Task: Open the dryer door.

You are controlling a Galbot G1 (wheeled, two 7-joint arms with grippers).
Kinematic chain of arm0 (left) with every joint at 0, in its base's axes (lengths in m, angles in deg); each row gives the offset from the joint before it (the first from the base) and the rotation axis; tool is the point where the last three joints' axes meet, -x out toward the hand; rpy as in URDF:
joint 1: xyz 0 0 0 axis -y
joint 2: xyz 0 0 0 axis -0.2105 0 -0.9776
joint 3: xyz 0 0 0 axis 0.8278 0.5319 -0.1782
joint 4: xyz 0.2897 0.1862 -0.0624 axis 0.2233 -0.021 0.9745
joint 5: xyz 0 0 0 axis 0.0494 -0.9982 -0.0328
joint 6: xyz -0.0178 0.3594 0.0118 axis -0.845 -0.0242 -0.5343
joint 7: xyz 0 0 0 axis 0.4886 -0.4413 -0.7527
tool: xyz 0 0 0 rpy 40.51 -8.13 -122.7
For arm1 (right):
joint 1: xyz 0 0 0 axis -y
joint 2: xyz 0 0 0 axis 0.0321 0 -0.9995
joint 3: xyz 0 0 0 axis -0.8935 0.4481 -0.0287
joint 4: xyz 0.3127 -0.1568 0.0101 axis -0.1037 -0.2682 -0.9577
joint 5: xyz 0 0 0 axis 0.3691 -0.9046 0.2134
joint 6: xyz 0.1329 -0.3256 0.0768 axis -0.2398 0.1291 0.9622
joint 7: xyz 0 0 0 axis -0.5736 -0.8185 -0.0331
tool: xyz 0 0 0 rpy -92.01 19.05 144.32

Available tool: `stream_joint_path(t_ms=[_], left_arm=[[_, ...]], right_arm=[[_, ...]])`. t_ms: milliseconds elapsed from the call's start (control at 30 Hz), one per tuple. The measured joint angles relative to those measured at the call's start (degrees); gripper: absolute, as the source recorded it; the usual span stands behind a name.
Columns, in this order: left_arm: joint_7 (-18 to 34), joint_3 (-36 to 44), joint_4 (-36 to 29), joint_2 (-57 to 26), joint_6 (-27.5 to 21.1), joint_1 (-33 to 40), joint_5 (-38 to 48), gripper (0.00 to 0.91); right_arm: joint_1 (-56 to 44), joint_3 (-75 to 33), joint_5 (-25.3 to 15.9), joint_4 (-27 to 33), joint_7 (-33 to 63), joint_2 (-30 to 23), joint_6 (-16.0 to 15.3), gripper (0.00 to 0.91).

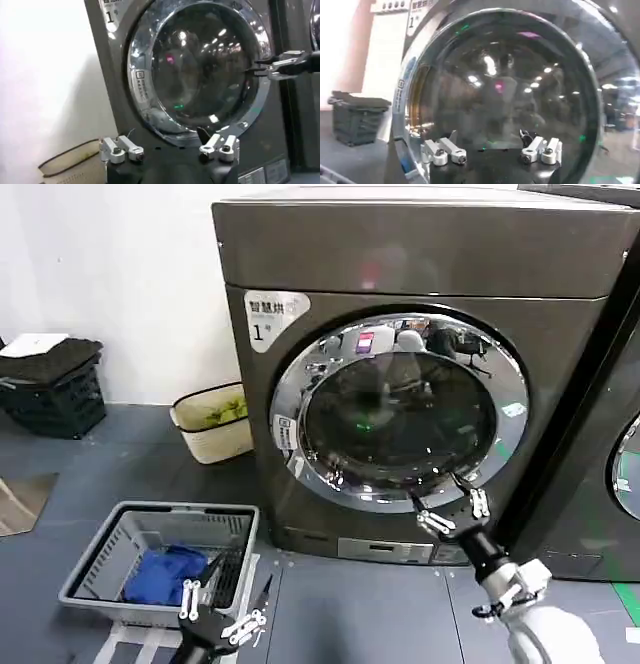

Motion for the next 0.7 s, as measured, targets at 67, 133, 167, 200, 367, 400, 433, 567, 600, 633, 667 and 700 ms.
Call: stream_joint_path(t_ms=[67, 133, 167, 200, 367, 400, 433, 567, 600, 633, 667, 700], left_arm=[[0.0, 0.0, 0.0, 0.0, 0.0, 0.0, -0.1, 0.907], [0.0, 0.0, 0.0, 0.0, 0.0, 0.1, -0.2, 0.907], [0.0, 0.0, 0.0, -0.1, 0.0, 0.1, -0.2, 0.907], [0.0, 0.0, 0.0, 0.0, 0.0, 0.1, -0.2, 0.907], [-0.1, 0.0, 0.2, 0.1, 0.0, 0.2, -0.2, 0.907], [-0.1, 0.0, 0.3, 0.1, 0.0, 0.2, -0.2, 0.907], [-0.1, 0.0, 0.4, 0.1, 0.0, 0.3, -0.2, 0.907], [-0.1, 0.0, 0.4, 0.2, 0.0, 0.3, -0.2, 0.907], [-0.1, 0.0, 0.4, 0.2, 0.0, 0.2, -0.2, 0.907], [-0.1, 0.0, 0.4, 0.2, 0.0, 0.2, -0.2, 0.907], [-0.1, 0.0, 0.4, 0.2, 0.0, 0.2, -0.2, 0.907], [-0.1, 0.0, 0.4, 0.2, 0.0, 0.2, -0.2, 0.907]], right_arm=[[1.3, 1.0, 0.8, 0.6, -0.8, 0.6, 0.3, 0.907], [3.1, 2.3, 1.7, 1.5, -1.9, 1.5, 0.9, 0.907], [3.9, 2.9, 2.2, 1.9, -2.2, 1.8, 1.1, 0.907], [4.7, 3.5, 2.6, 2.3, -2.4, 2.1, 1.3, 0.907], [9.1, 6.8, 2.9, 4.5, -2.5, 3.1, 1.4, 0.907], [10.0, 7.5, 3.0, 4.9, -2.5, 3.2, 1.4, 0.907], [10.9, 8.2, 3.0, 5.3, -2.5, 3.2, 1.4, 0.907], [14.1, 10.9, 3.2, 6.9, -2.8, 3.2, 1.4, 0.907], [14.8, 11.5, 3.3, 7.3, -2.9, 3.2, 1.4, 0.907], [15.5, 12.0, 3.3, 7.7, -2.9, 3.2, 1.5, 0.907], [16.2, 12.7, 3.4, 8.1, -3.0, 3.1, 1.5, 0.907], [16.9, 13.3, 3.4, 8.4, -3.0, 3.1, 1.5, 0.907]])
